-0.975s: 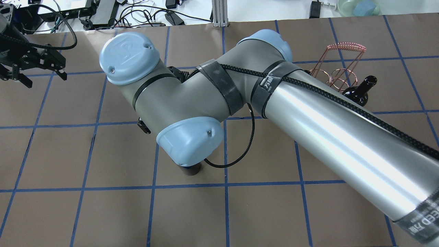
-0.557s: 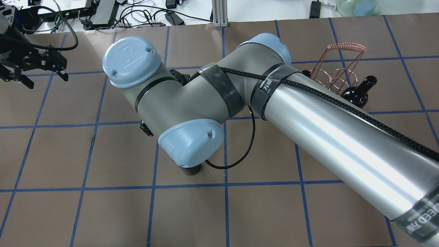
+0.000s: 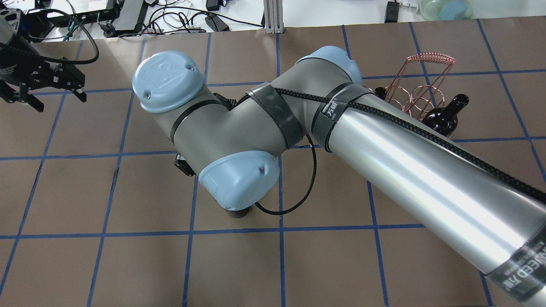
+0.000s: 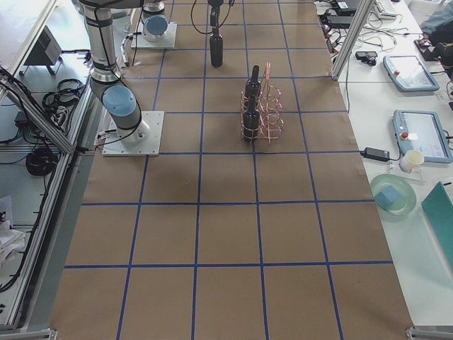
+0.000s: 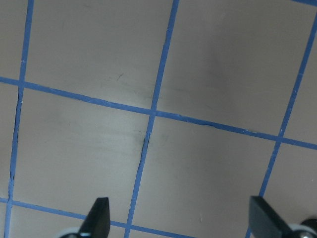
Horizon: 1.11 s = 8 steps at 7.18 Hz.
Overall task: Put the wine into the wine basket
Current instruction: 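Grasp the bottle neck with the right gripper and lift it toward the basket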
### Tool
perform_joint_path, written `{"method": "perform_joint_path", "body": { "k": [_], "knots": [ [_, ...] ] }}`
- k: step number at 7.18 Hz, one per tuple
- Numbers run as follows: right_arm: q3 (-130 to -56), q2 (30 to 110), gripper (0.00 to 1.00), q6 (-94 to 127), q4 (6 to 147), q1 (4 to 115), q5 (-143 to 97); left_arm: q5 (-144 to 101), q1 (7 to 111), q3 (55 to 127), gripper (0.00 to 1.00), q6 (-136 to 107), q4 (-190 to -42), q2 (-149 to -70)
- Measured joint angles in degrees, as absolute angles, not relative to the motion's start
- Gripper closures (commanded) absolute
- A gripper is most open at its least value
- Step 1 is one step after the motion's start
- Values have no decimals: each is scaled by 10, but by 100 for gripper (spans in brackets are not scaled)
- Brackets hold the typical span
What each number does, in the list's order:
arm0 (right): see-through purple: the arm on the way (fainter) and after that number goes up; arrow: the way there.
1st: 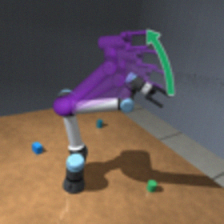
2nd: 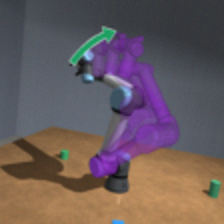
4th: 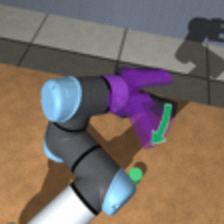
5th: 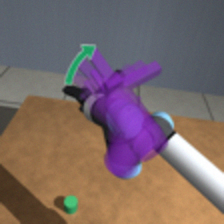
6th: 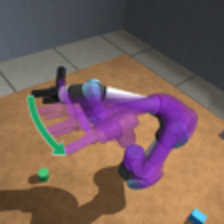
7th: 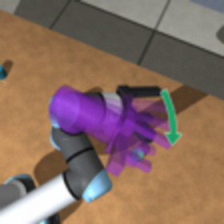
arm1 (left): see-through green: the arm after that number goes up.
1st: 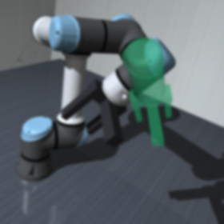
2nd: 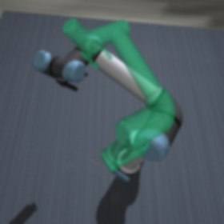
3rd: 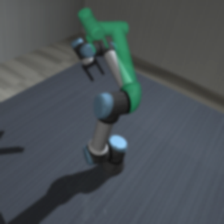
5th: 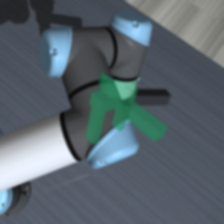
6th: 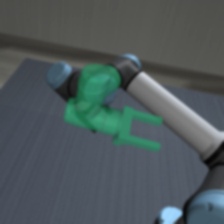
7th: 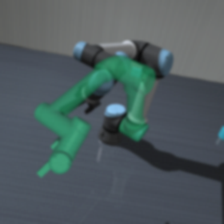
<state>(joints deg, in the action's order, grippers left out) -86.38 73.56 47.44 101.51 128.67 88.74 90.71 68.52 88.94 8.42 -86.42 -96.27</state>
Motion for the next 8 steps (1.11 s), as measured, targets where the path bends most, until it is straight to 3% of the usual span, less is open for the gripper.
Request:
{"method": "perform_joint_path", "body": {
  "k": [6, 8],
  "knots": [
    [-865, 736, 74, 476, 1031, 1287, 886, 911, 689, 888, 0, 83, -863, -946],
    [-867, 737, 78, 475, 1032, 1287, 883, 911, 689, 888, 0, 84, -862, -946]
  ]
}}
